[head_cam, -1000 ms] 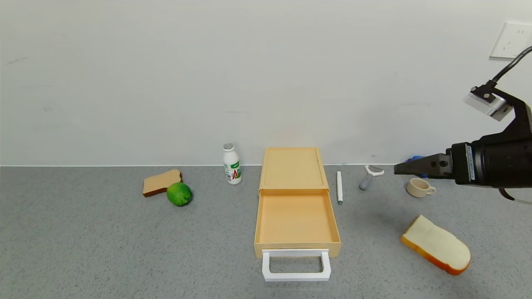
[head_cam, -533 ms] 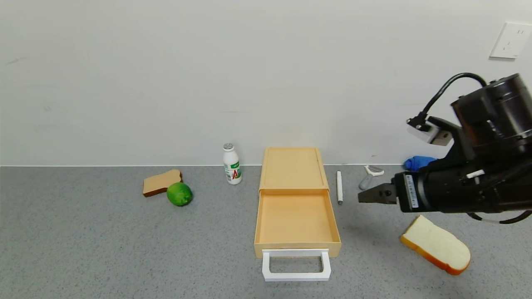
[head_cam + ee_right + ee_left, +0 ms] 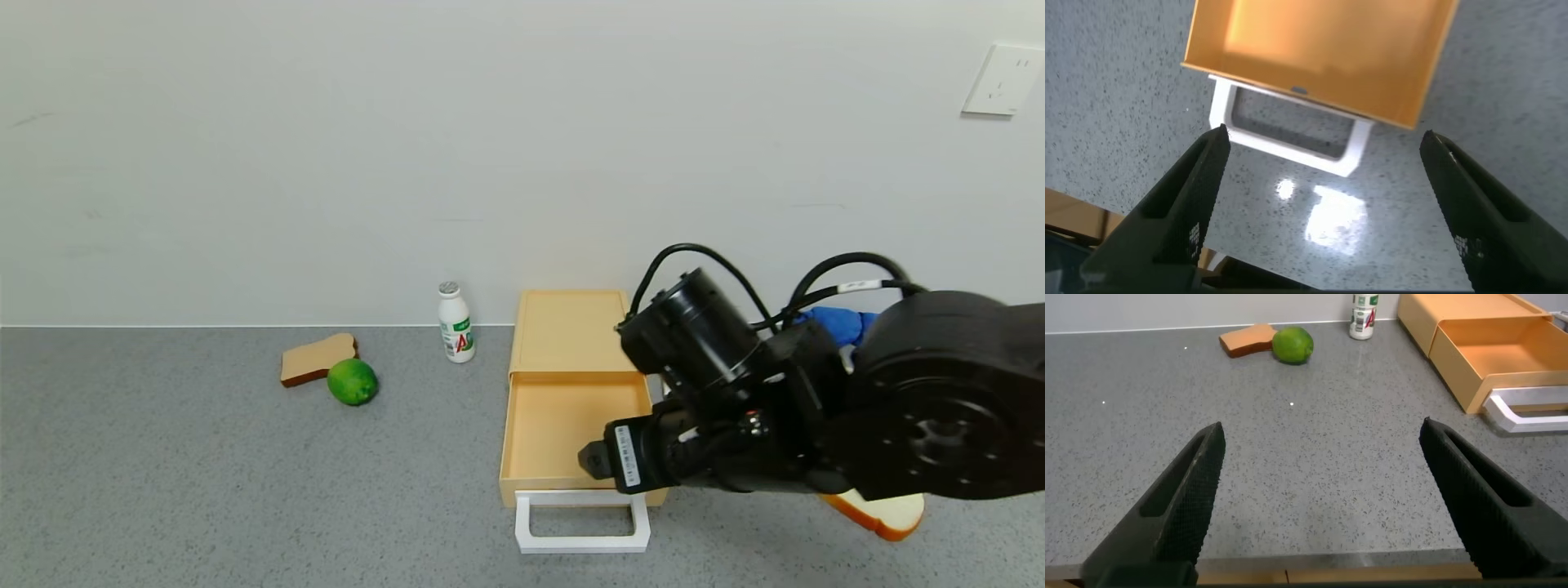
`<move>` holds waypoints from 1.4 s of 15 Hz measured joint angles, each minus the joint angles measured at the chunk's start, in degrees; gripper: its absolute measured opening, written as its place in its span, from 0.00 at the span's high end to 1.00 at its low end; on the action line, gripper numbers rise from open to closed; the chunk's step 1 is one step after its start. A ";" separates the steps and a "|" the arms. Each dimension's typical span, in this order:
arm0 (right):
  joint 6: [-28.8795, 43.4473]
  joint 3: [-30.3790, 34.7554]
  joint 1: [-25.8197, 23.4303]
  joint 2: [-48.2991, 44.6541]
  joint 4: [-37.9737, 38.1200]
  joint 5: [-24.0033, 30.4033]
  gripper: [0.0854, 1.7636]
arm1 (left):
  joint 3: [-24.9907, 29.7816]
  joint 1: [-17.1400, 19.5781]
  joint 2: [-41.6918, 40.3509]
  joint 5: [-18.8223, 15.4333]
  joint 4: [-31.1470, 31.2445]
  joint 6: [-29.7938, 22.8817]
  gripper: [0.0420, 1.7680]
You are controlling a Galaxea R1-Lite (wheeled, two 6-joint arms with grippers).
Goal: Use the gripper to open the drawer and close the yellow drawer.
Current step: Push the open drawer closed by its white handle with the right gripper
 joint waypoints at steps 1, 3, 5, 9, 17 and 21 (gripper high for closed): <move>0.68 -0.78 1.40 1.99 0.02 -0.46 0.03 | 0.00 0.00 0.00 0.00 0.00 0.00 0.03; 2.32 -2.24 3.78 5.64 0.15 -0.99 0.03 | 0.00 0.00 0.00 -0.02 0.00 -0.02 0.03; 4.85 -4.50 5.42 9.23 1.52 -2.26 0.03 | 0.00 0.00 0.00 -0.02 0.02 -0.02 0.03; 10.75 -10.46 6.78 15.98 6.78 -2.78 0.03 | 0.00 0.00 0.00 0.00 0.00 -0.02 0.03; 14.93 -15.49 6.67 20.83 8.02 -2.89 0.03 | 0.00 0.00 0.00 -0.02 0.02 -0.02 0.03; 15.36 -16.43 6.12 21.86 8.44 -2.91 0.03 | 0.00 0.00 0.00 0.00 0.02 -0.02 0.03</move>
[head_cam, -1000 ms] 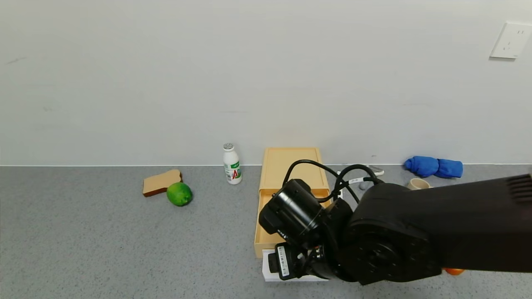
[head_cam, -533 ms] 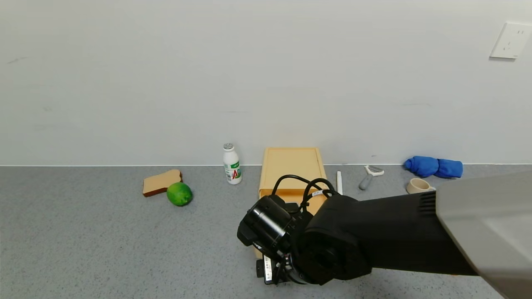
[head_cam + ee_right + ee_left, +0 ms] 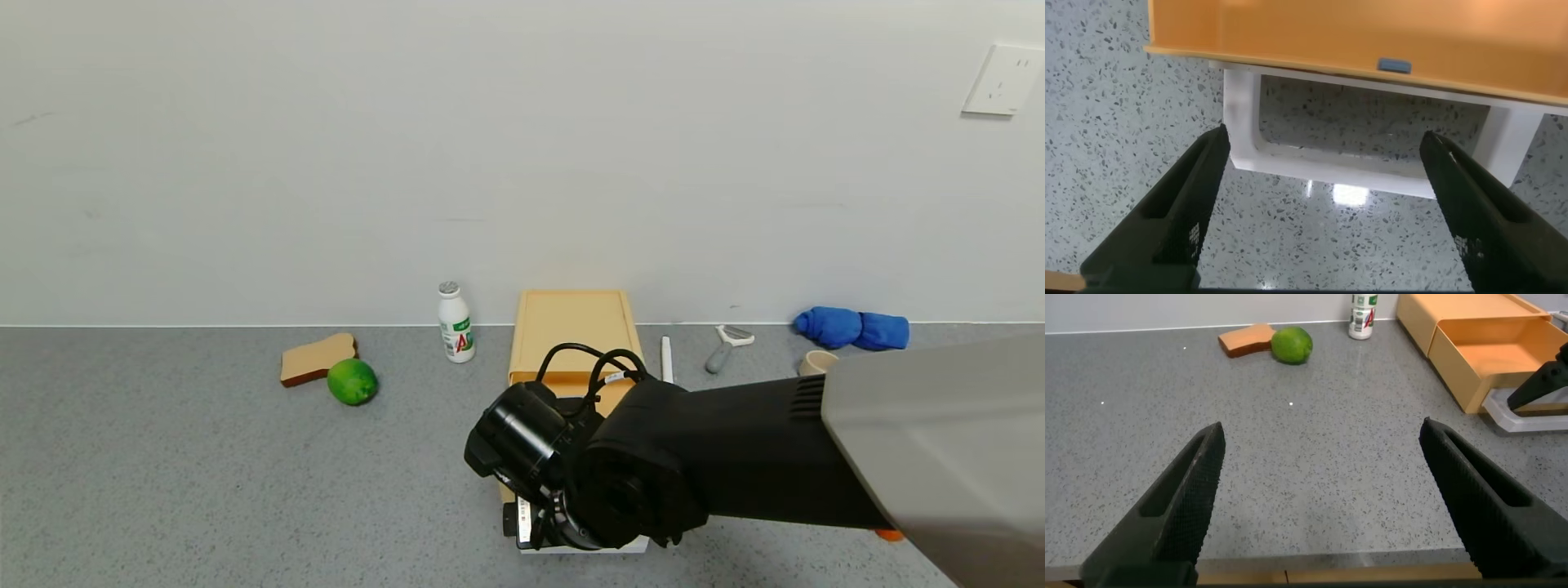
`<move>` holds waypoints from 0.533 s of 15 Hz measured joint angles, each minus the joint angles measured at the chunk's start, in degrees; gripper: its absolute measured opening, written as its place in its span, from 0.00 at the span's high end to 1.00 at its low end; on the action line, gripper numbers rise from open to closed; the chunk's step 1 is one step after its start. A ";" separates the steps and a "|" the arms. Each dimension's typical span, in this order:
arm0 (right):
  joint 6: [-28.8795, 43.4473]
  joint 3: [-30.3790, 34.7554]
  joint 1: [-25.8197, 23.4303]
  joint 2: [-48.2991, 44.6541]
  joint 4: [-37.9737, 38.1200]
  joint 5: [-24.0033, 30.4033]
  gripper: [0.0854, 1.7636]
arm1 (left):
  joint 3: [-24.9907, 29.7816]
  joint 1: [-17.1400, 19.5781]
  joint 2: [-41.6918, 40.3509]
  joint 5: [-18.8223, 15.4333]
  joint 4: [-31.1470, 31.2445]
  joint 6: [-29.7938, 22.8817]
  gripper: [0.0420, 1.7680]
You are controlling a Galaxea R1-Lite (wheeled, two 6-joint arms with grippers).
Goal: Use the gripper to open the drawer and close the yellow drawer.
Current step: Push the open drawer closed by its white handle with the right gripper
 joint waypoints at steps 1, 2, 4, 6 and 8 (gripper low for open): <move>0.32 -0.48 -0.17 0.27 0.00 -0.02 0.03 | 0.00 0.00 0.00 -0.02 -0.02 0.00 0.03; 0.55 -0.96 -0.26 0.55 0.00 0.00 0.03 | 0.00 0.00 0.00 -0.02 -0.02 0.00 0.03; 0.71 -1.96 -0.30 1.23 0.00 -0.04 0.03 | 0.00 0.00 0.00 0.00 -0.02 0.02 0.03; 0.77 -2.82 -0.48 1.95 -0.05 -0.06 0.03 | 0.00 0.00 0.00 0.00 0.00 0.02 0.03; 0.73 -3.94 -0.83 2.58 0.06 -0.11 0.03 | 0.00 0.00 0.00 0.00 -0.02 0.02 0.03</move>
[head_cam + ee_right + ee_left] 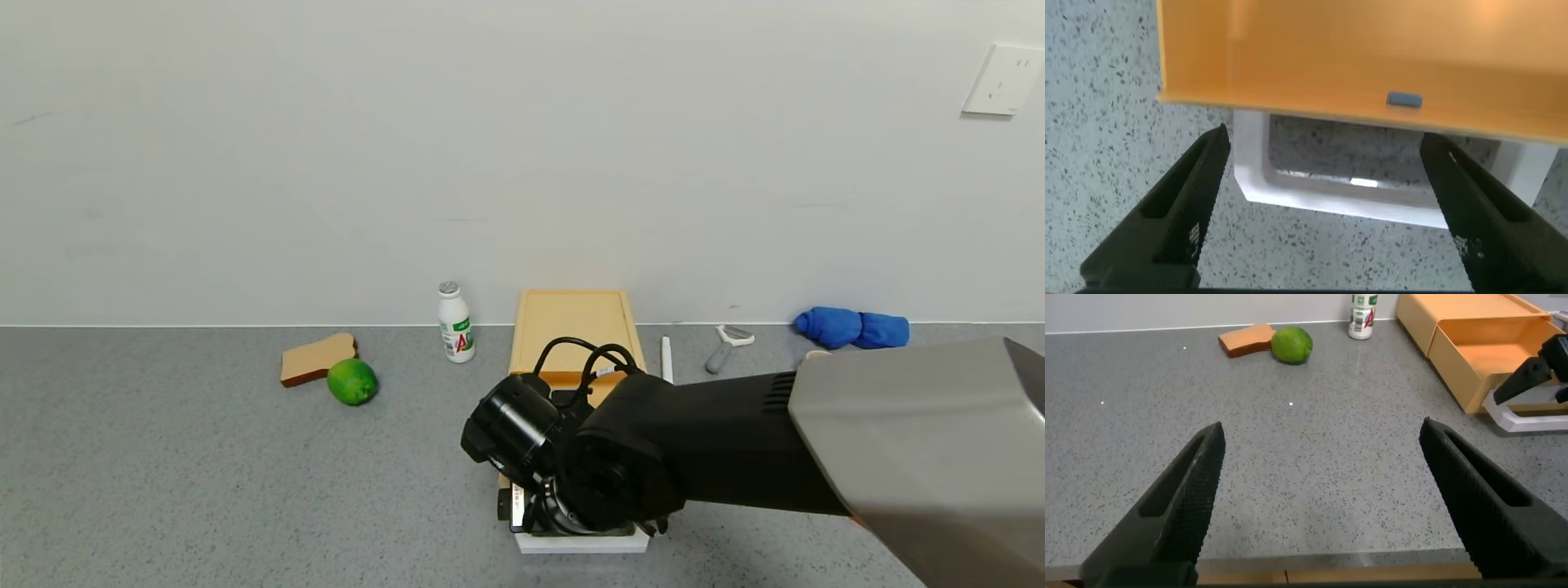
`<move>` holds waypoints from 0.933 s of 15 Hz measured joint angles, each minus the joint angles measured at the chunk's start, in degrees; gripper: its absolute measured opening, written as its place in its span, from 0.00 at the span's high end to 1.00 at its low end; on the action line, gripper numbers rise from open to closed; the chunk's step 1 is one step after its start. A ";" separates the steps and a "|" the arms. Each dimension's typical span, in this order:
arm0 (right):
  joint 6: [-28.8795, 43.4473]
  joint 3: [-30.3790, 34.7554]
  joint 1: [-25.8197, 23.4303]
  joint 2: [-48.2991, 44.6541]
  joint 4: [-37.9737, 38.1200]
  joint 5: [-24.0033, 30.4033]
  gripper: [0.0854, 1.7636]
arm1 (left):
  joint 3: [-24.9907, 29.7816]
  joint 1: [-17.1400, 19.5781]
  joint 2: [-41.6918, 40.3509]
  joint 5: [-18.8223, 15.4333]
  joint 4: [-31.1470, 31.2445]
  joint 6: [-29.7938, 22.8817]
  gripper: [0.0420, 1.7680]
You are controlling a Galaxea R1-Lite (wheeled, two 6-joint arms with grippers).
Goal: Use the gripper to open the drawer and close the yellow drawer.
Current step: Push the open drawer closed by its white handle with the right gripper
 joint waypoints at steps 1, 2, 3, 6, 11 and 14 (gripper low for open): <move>0.01 -0.65 -0.13 0.28 0.33 -0.20 0.03 | 0.00 0.00 0.00 -0.02 0.00 0.00 0.03; 0.04 -1.52 -0.28 0.69 0.85 -0.72 0.03 | 0.00 0.00 0.00 0.00 0.02 0.00 0.03; 0.06 -2.32 -0.48 1.16 1.07 -1.27 0.03 | 0.00 0.00 0.00 0.00 0.02 -0.02 0.03; 0.01 -4.64 -1.07 2.62 1.32 -1.83 0.03 | 0.00 0.00 0.00 -0.02 0.00 -0.02 0.03; -0.62 -8.72 -2.71 4.72 0.99 -2.21 0.03 | 0.00 0.00 0.00 0.00 0.00 -0.02 0.03; -1.73 -10.57 -3.62 5.63 0.96 -2.13 0.03 | 0.00 0.00 0.00 0.00 0.00 -0.02 0.03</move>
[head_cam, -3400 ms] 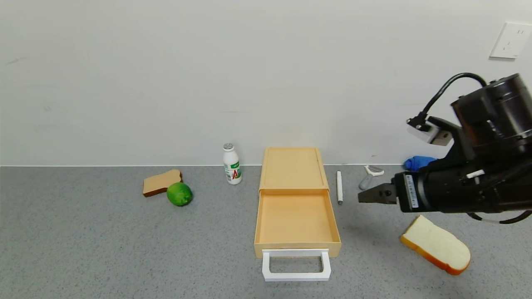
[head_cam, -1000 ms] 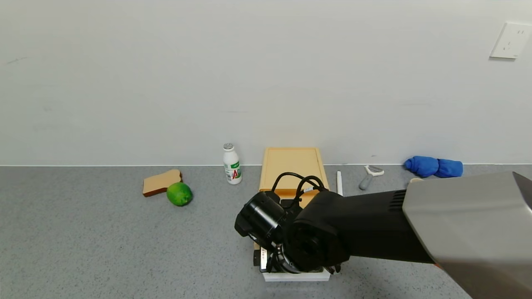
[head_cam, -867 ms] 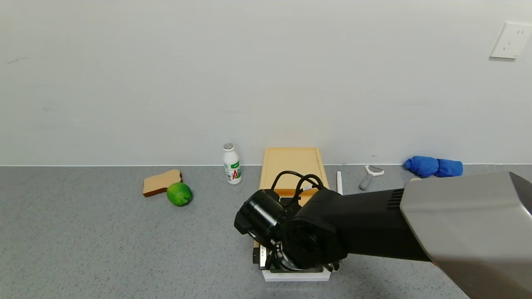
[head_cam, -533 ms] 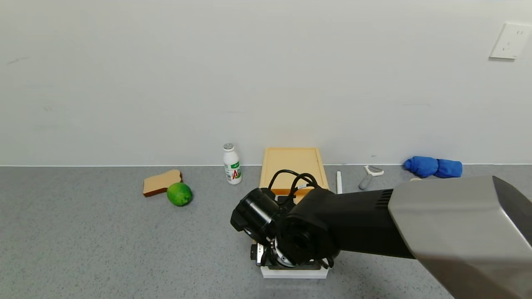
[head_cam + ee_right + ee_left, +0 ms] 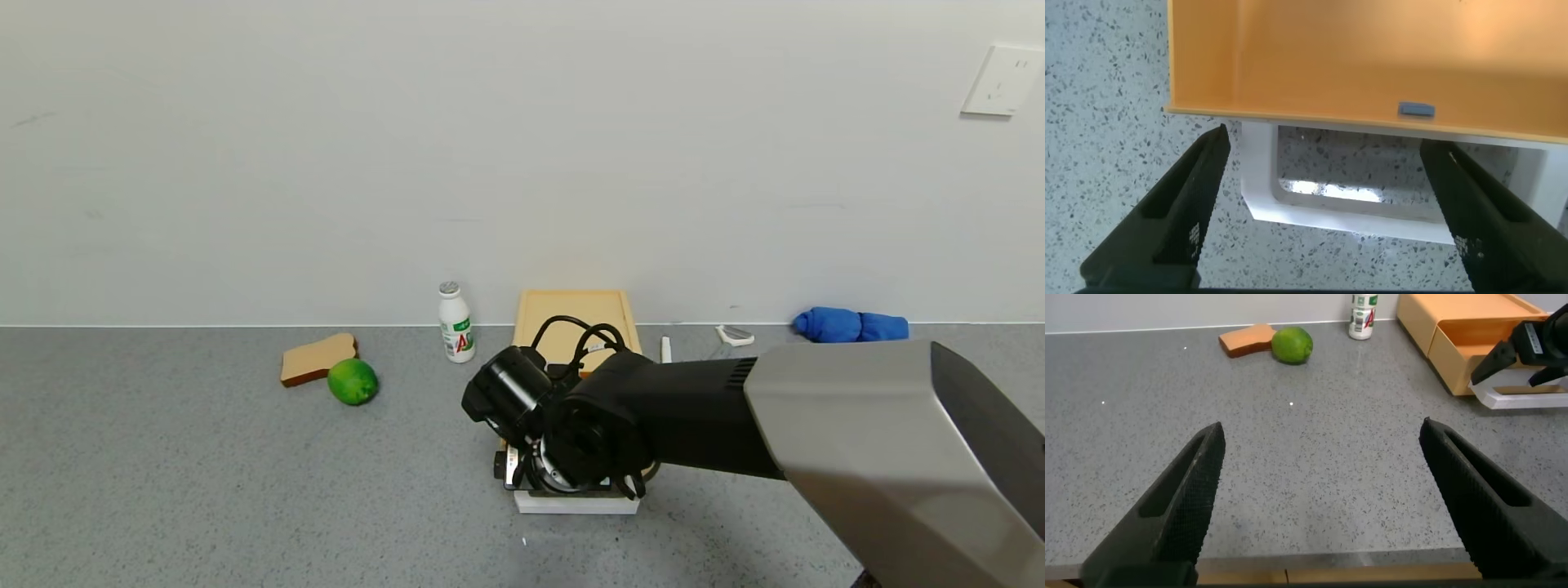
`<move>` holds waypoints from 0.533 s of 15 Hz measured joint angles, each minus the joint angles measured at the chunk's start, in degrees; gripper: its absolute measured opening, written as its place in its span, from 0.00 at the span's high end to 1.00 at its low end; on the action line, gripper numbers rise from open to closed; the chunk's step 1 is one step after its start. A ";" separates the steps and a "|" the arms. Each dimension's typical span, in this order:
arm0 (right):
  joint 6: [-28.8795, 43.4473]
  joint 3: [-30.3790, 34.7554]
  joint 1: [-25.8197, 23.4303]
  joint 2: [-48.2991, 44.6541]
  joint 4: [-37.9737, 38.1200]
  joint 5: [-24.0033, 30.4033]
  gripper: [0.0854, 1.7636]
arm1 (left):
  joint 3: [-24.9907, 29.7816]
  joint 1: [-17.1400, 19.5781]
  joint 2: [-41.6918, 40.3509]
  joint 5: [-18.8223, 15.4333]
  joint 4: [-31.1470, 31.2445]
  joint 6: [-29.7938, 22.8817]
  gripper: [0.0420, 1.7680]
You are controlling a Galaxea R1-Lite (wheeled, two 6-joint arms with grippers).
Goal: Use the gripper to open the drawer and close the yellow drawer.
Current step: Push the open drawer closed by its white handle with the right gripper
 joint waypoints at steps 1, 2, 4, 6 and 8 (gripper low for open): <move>-0.28 -0.60 -0.40 0.32 -0.23 -0.02 0.03 | 0.00 0.00 0.00 0.00 0.00 0.02 0.03; -0.41 -1.12 -0.68 0.63 -0.17 -0.07 0.03 | 0.00 0.00 0.00 0.00 0.00 0.00 0.03; -1.33 -2.65 -1.38 1.43 -0.59 -0.05 0.03 | 0.00 0.00 0.00 -0.02 0.00 0.00 0.03; -2.49 -3.57 -2.00 2.00 -1.90 -0.07 0.03 | 0.00 0.00 0.00 0.00 0.00 0.02 0.03; -4.08 -3.78 -2.58 2.41 -4.14 0.00 0.03 | 0.00 0.00 0.00 0.00 0.00 0.02 0.03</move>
